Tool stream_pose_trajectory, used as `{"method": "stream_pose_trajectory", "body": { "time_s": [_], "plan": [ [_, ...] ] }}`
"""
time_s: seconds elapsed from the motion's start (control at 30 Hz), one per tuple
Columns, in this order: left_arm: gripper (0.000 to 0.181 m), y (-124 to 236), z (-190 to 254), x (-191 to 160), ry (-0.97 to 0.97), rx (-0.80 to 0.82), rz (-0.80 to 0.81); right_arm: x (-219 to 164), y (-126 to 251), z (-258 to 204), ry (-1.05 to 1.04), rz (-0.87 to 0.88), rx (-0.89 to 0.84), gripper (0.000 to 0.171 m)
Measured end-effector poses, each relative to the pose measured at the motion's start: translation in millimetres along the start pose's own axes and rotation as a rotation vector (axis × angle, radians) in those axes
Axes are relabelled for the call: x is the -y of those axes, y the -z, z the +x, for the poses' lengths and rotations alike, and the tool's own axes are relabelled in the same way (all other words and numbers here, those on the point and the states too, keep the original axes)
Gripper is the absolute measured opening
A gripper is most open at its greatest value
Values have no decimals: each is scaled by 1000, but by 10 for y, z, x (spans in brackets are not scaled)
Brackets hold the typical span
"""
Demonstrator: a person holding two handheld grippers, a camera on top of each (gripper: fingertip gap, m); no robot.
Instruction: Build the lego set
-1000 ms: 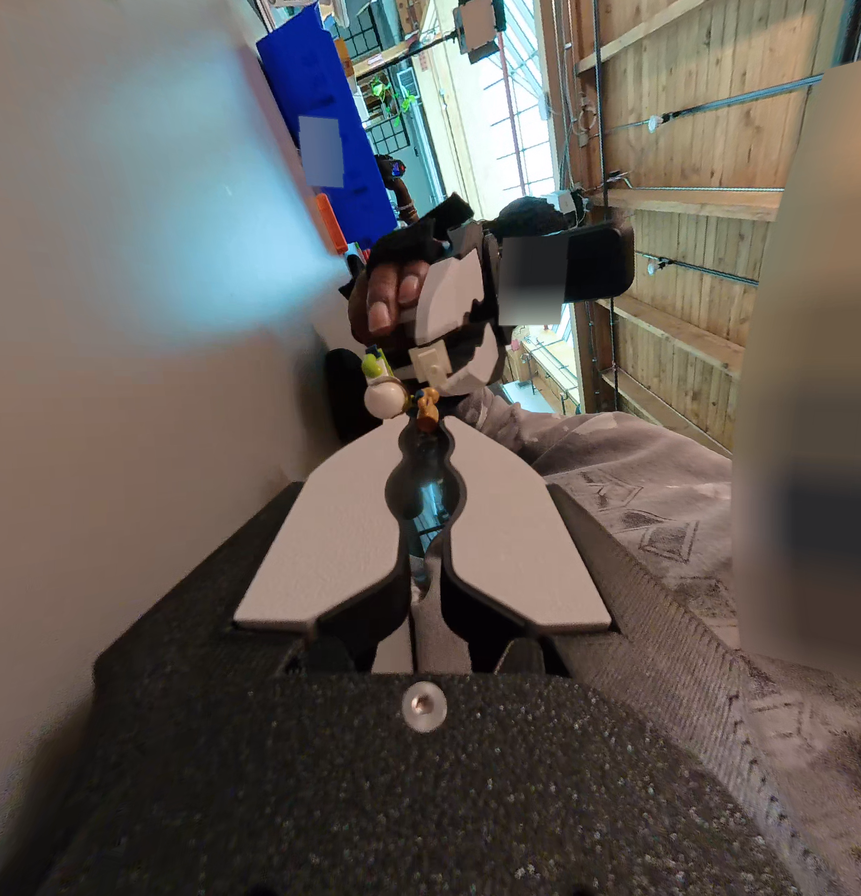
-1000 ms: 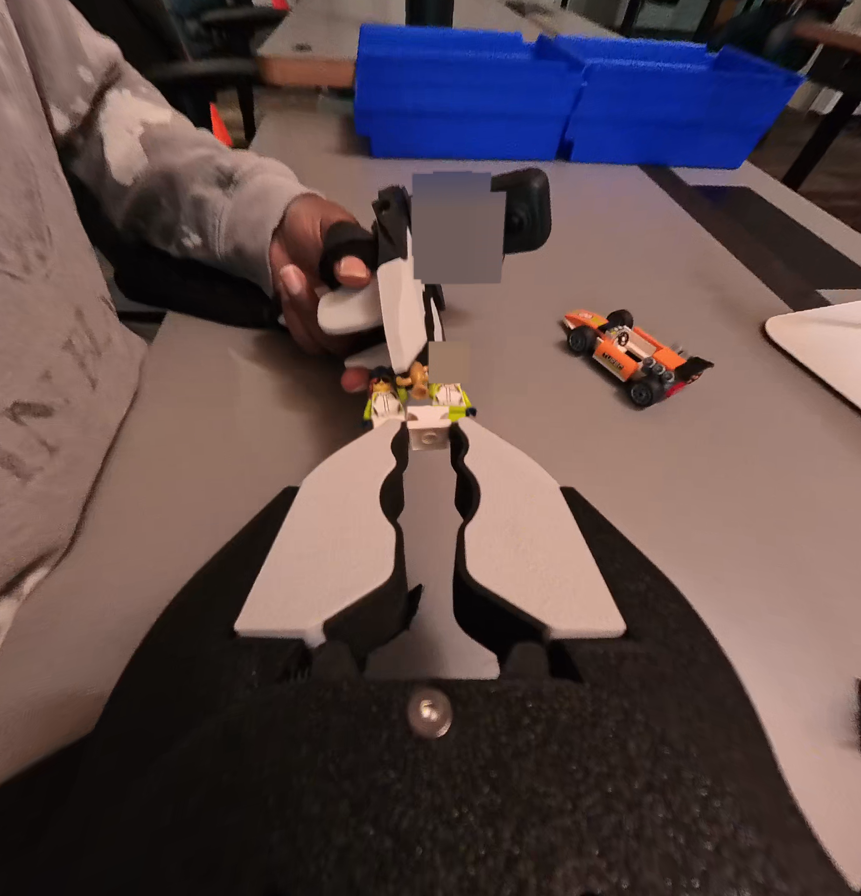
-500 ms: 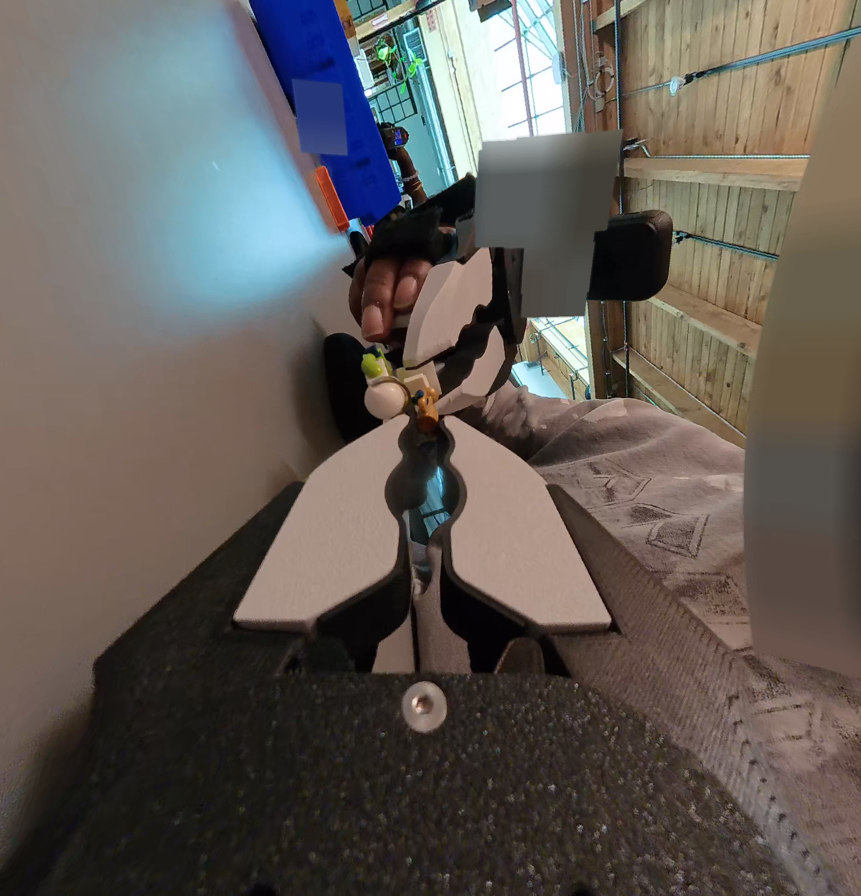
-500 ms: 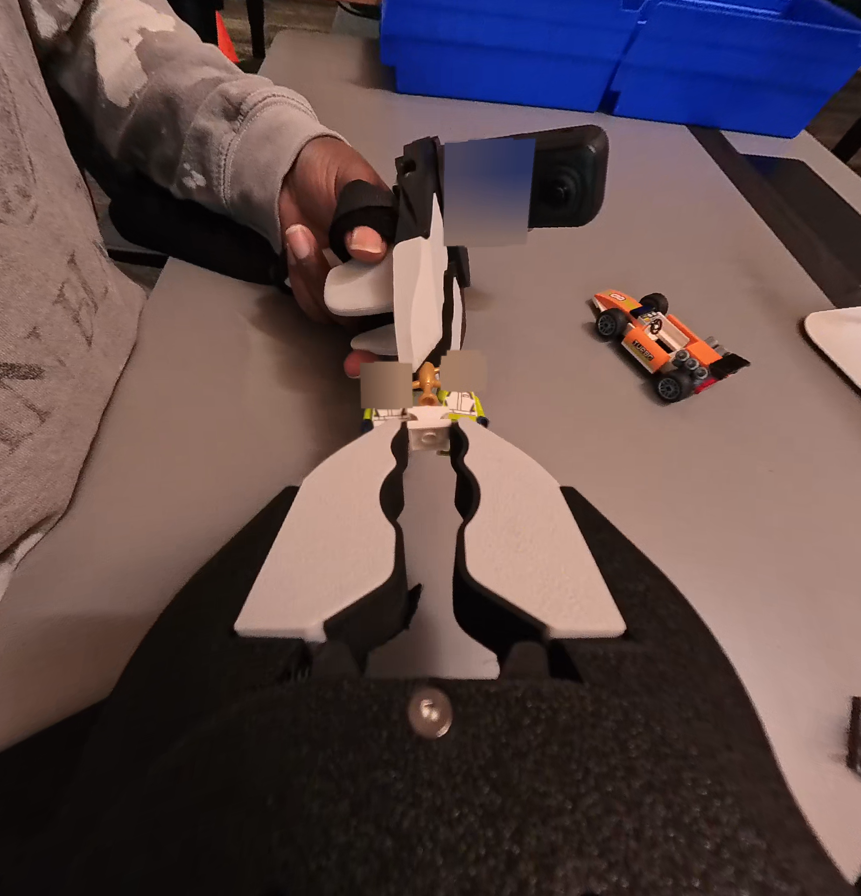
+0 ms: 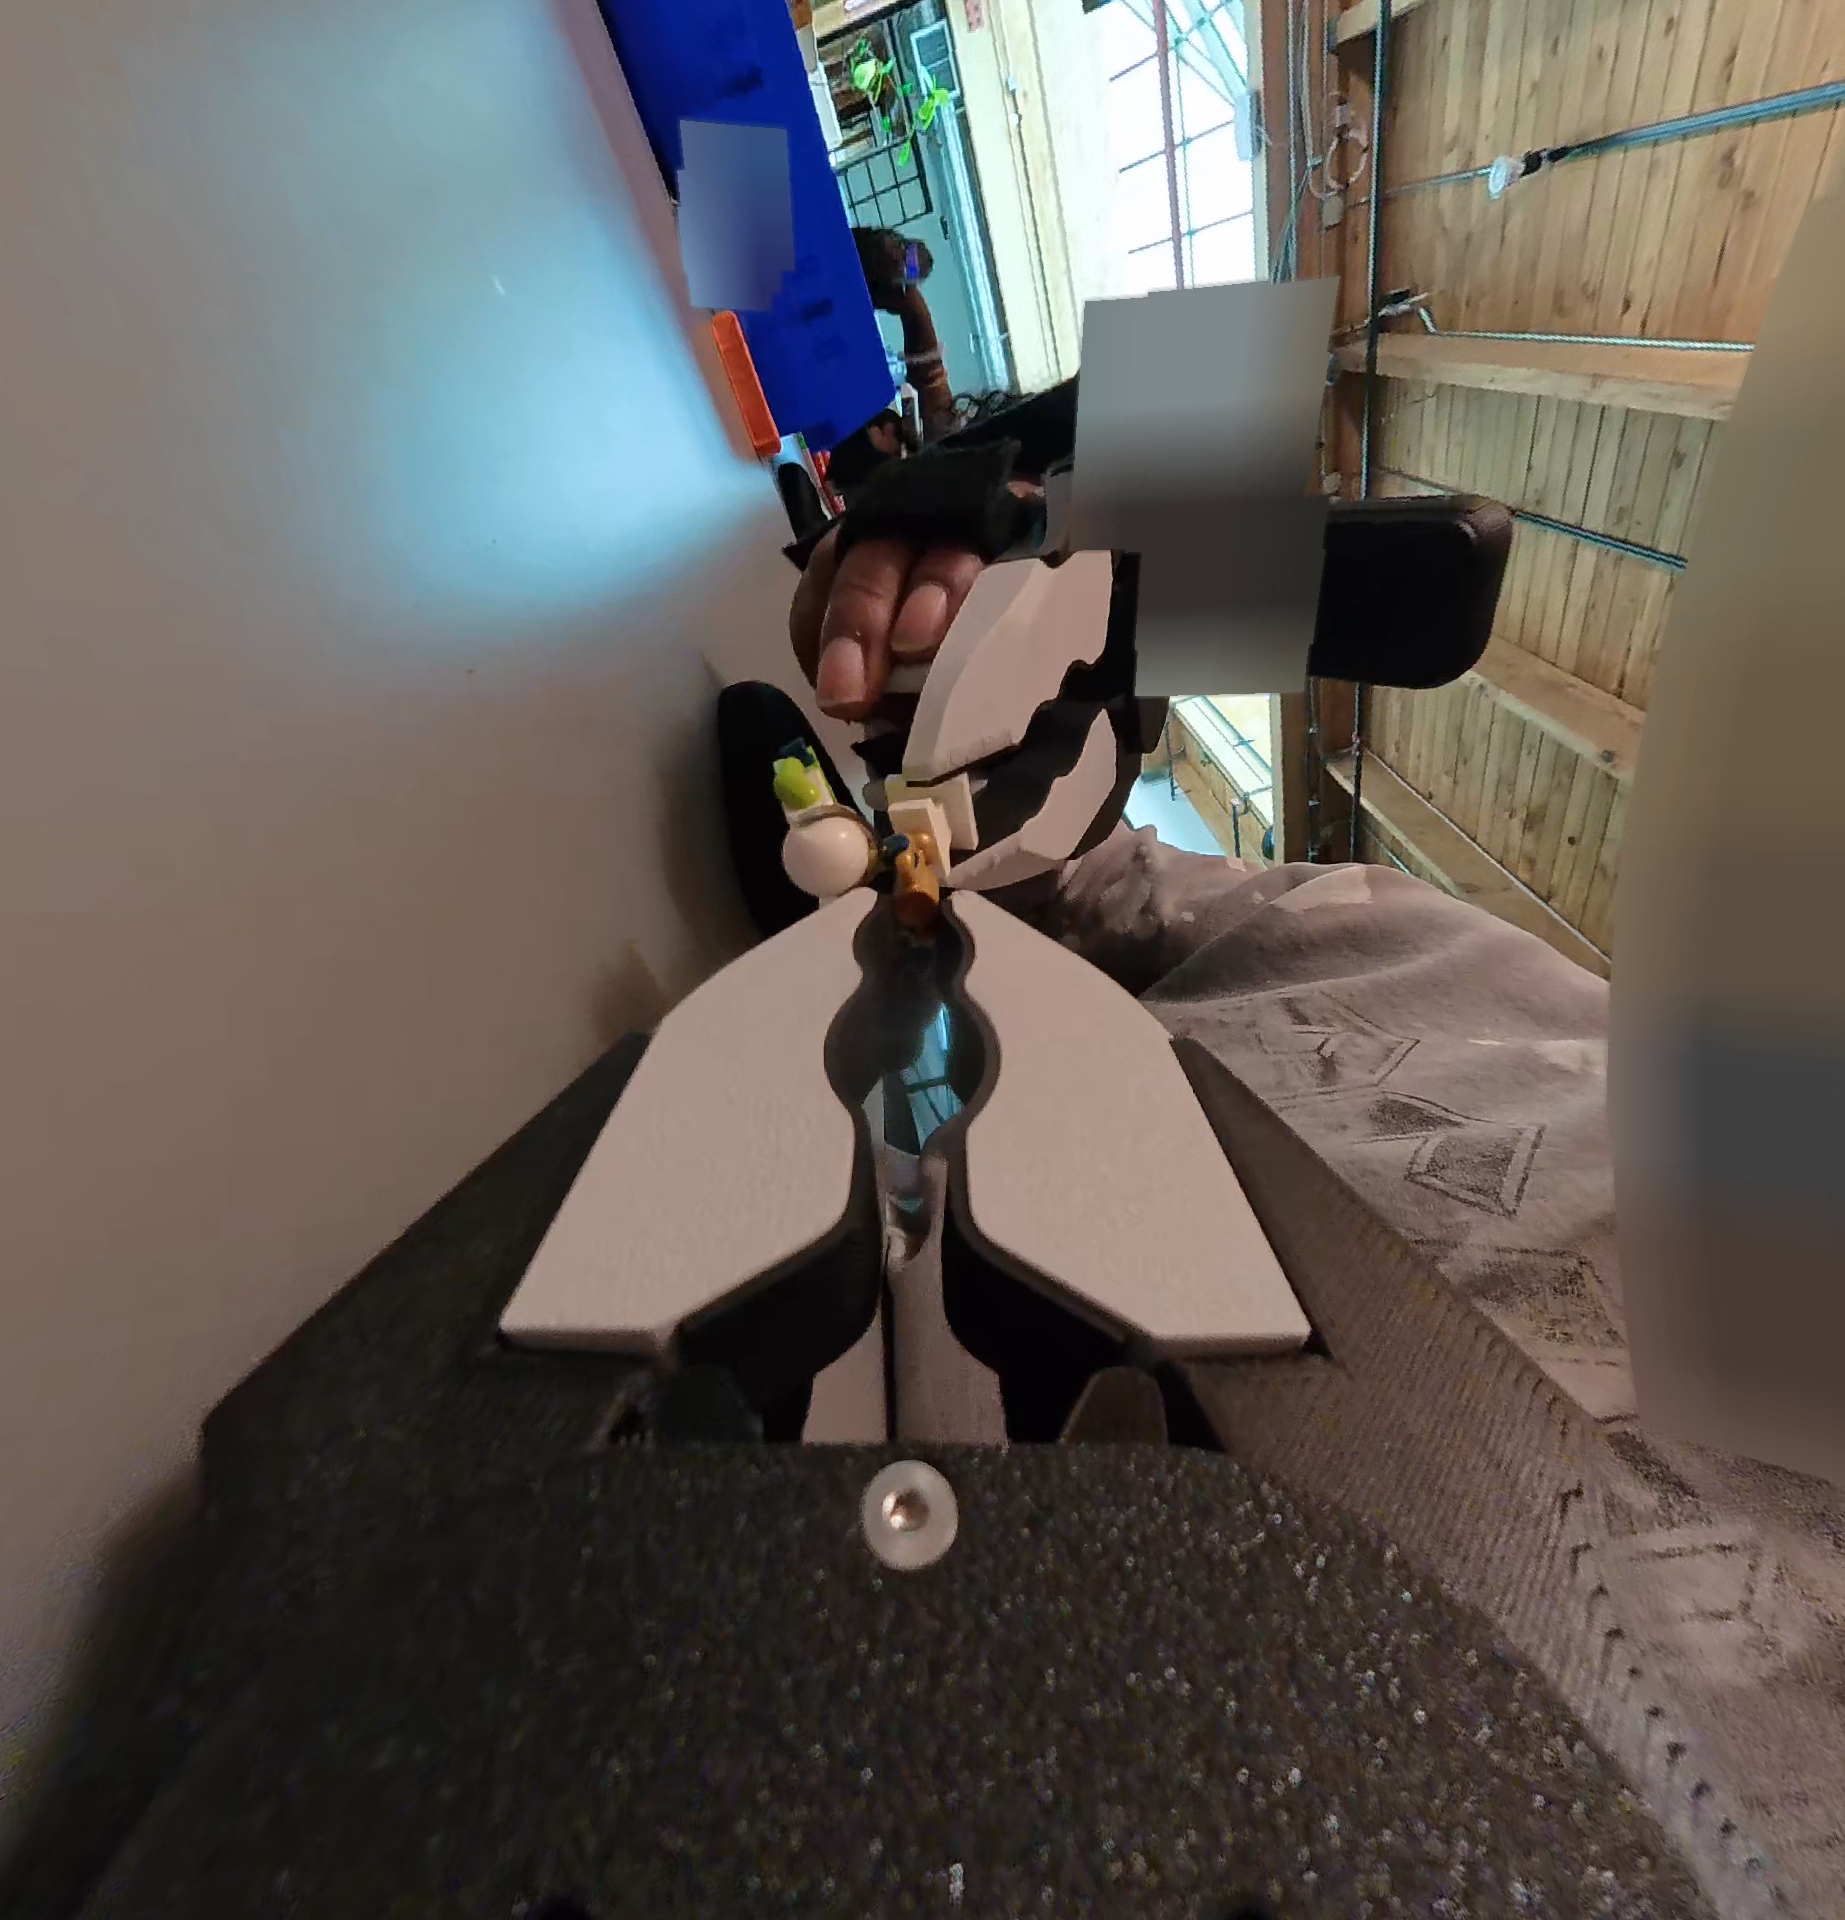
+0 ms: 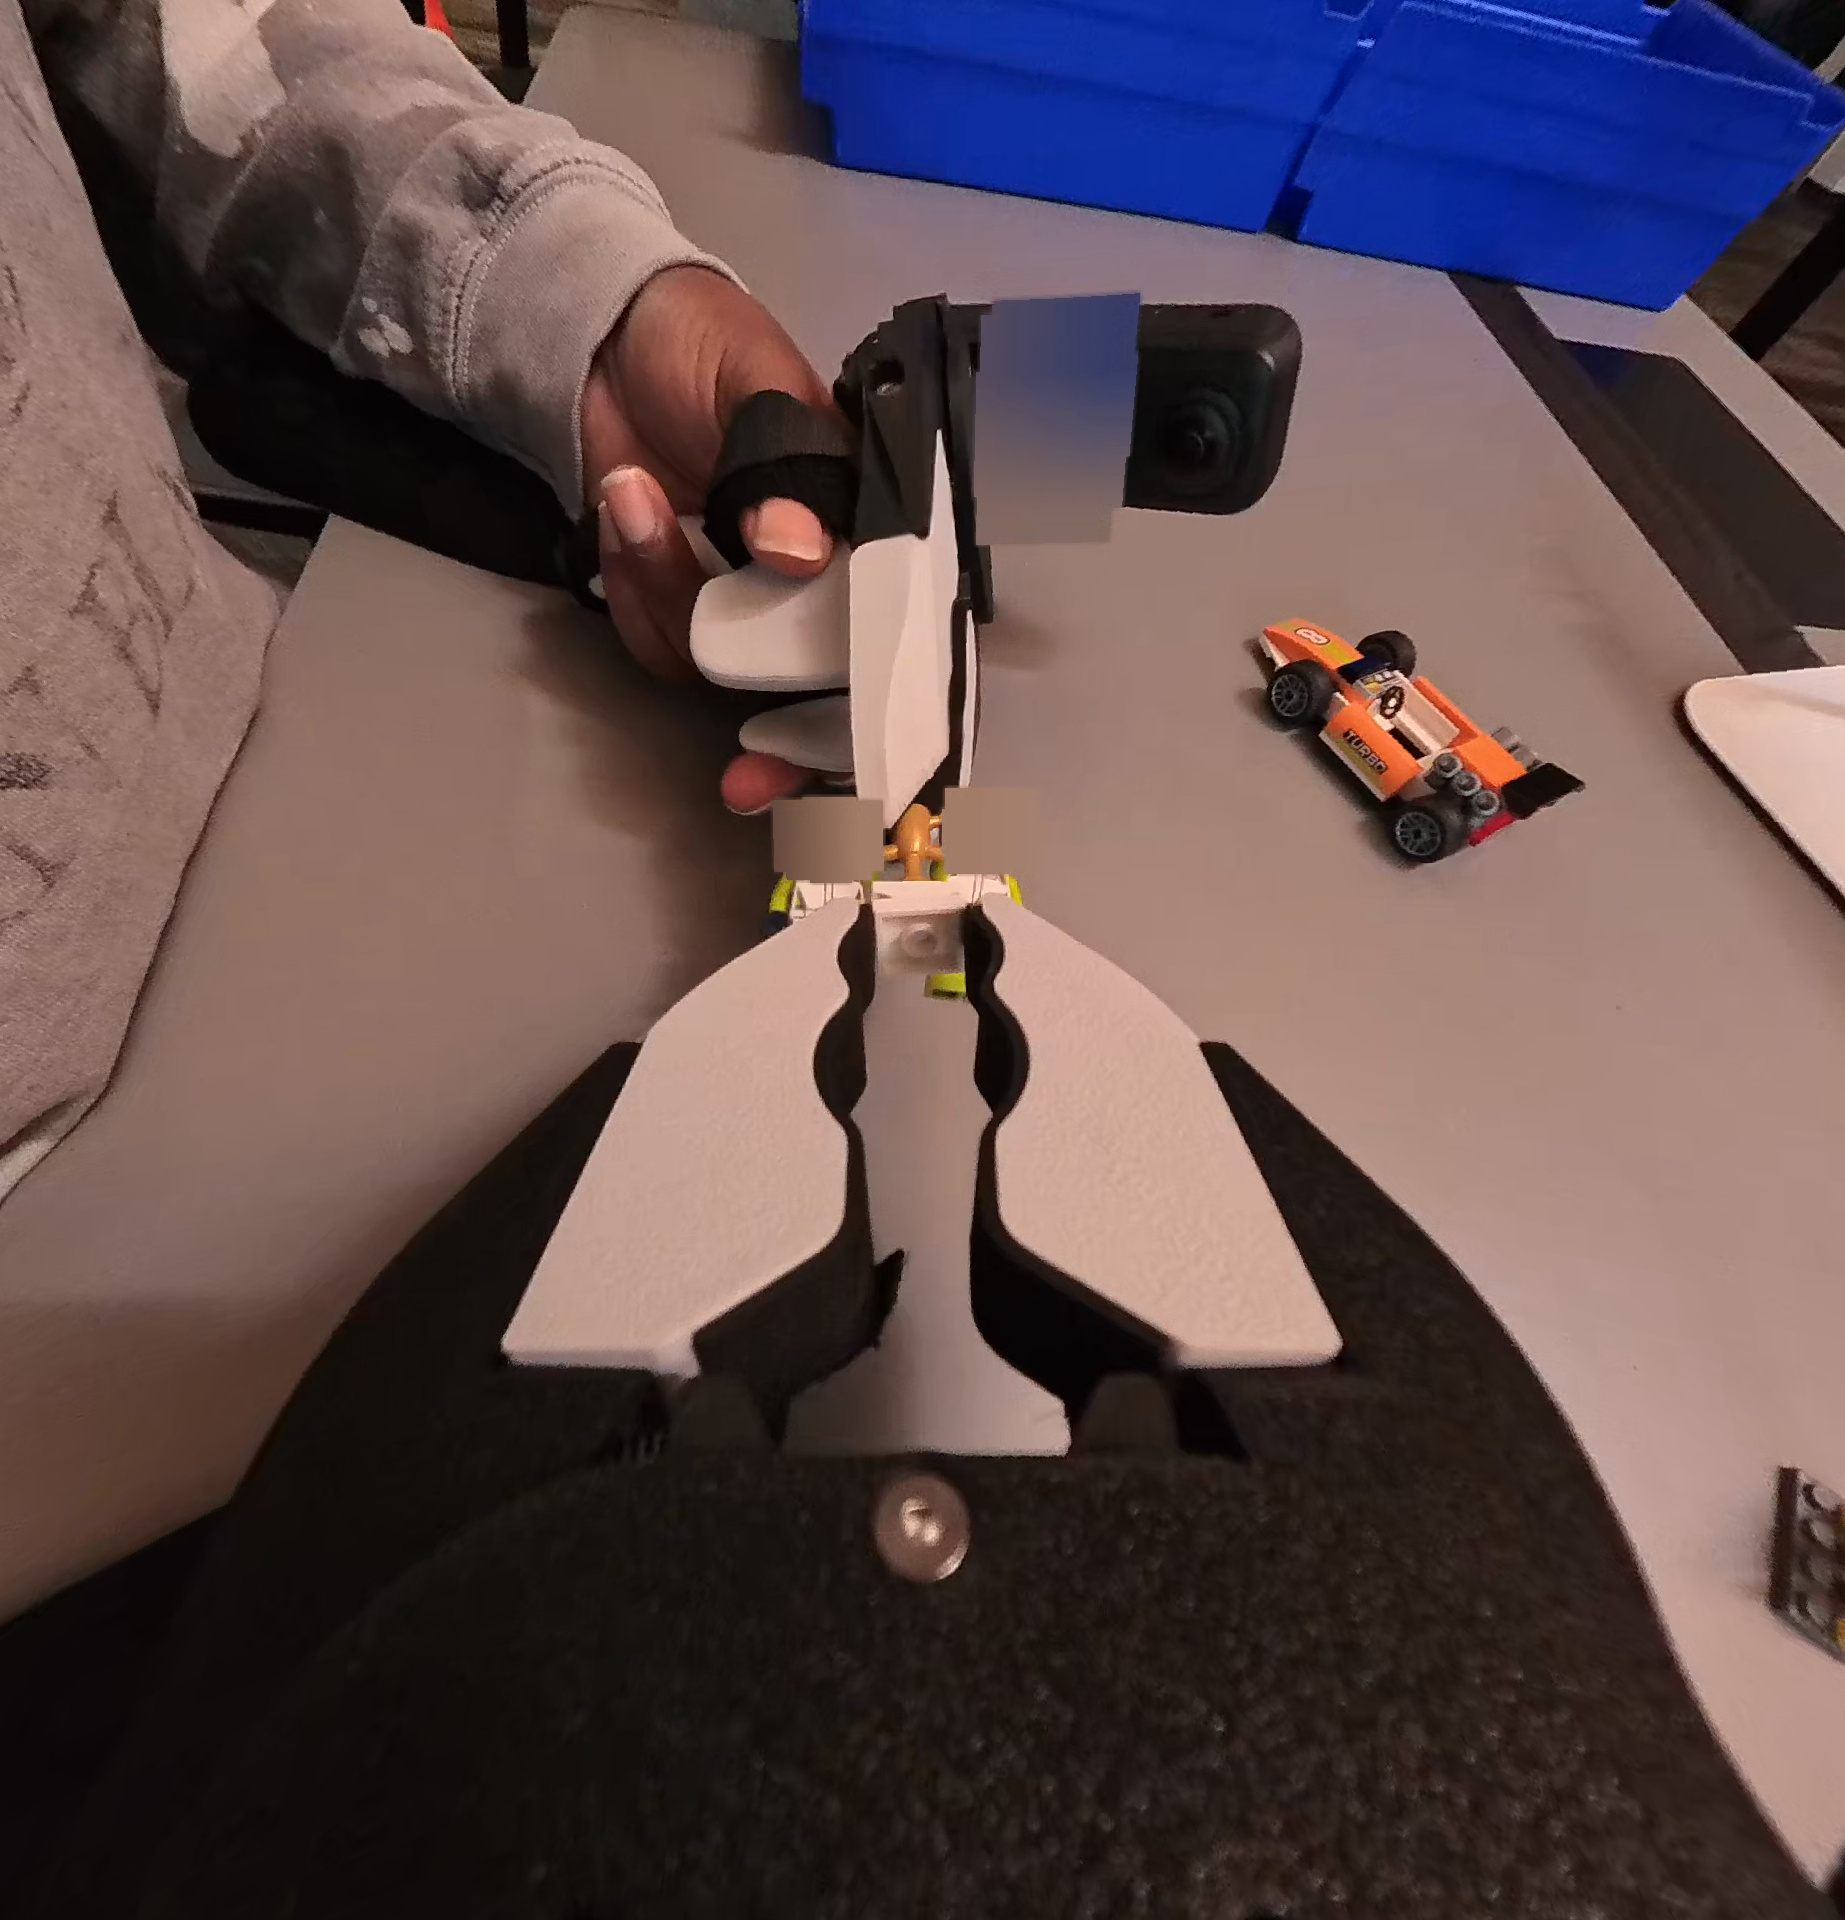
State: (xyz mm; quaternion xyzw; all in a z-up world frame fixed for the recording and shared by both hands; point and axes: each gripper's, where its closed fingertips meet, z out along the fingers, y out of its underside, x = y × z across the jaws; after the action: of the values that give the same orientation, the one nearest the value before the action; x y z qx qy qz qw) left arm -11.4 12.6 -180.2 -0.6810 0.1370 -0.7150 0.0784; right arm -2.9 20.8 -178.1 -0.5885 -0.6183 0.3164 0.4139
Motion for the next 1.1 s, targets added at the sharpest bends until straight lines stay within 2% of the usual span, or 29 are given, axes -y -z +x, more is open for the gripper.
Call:
{"method": "stream_pose_trajectory", "body": {
  "time_s": [0.23,0.4,0.53,0.9,1.1],
  "plan": [
    [7,18,133,76,15,-88,55,120,32,15,-68,155,-26,16],
    [7,26,250,166,36,-162,117,237,81,82,-119,293,-106,16],
    [8,5,333,239,35,-190,167,306,140,148,-120,340,-192,16],
    [8,-33,253,152,-105,-4,63,199,109,90,4,166,-215,16],
    [8,-36,233,123,-126,27,36,177,96,67,3,169,-214,16]
  ]
}}
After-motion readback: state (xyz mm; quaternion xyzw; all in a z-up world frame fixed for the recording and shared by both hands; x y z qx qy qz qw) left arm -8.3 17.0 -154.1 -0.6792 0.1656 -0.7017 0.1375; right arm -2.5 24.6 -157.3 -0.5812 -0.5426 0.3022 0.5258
